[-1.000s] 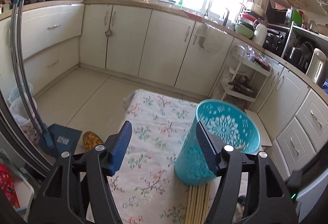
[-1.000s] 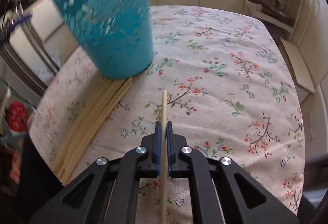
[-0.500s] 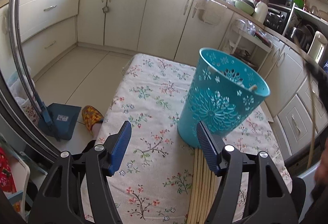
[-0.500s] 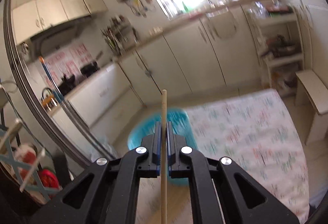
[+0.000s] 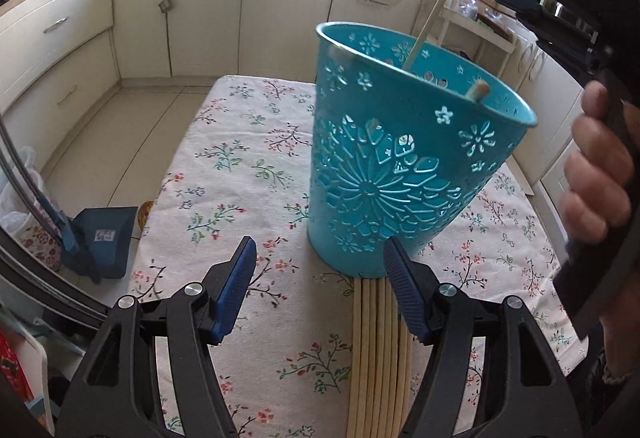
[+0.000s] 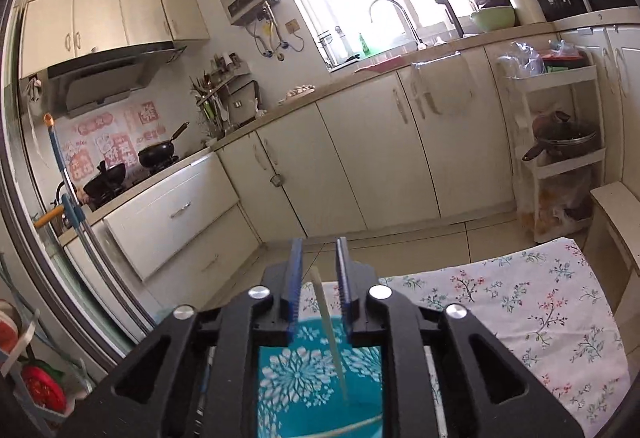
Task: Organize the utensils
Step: 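Grasp a loose stick with the right gripper and drop it into the bin, then lower the right gripper back to the table while the left gripper approaches the bundle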
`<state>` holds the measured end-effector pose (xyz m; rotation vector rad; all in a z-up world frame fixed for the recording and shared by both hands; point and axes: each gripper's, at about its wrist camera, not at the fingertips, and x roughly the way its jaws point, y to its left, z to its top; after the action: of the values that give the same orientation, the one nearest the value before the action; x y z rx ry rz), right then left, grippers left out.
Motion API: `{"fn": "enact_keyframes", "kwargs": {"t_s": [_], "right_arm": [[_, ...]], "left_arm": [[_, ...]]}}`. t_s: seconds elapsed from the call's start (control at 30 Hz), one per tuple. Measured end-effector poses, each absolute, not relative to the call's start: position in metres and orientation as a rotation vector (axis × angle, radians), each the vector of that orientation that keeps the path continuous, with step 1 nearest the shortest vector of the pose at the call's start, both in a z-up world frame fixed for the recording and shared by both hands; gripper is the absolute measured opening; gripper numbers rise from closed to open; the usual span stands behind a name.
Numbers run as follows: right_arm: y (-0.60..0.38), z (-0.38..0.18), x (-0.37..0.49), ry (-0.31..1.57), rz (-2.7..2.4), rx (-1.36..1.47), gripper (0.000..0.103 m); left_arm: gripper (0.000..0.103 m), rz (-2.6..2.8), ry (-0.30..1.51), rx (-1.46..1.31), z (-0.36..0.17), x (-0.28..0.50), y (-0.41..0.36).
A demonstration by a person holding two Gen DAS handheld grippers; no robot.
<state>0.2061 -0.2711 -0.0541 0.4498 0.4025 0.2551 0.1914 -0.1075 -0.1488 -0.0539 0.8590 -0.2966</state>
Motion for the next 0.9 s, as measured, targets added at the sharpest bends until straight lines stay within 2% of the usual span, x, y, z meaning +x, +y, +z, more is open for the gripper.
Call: {"fn": "enact_keyframes", "kwargs": {"t_s": [0.27,0.53,0.63,0.77,0.9], "right_arm": [[-0.261,-0.087,0.211,0.544,0.295,0.389,0.022],[-0.255,-0.089,0.221,0.561,0.306,0.321,0.027],[-0.263,-0.08,0.212,0.531,0.283,0.334,0.03],[-0.276,-0.07,0.173,0.501,0.231,0.383,0.039],[-0.273,-0.107,0.134,0.686,0.183,0.423,0.039]], "left_arm": [[0.063,-0.296,0.872,-0.028,-0.156,0.206,-0.123],[0.063,-0.284,0.884,-0.02,-0.16,0.225,-0.13],[0.063,-0.286,0.9,-0.034,-0.162,0.231,-0.124],[0.063,-0.272,0.913,-0.053,-0.161,0.226,-0.106],[0.063,-0.253,0.944,-0.068,-0.164,0.211,-0.084]]}}
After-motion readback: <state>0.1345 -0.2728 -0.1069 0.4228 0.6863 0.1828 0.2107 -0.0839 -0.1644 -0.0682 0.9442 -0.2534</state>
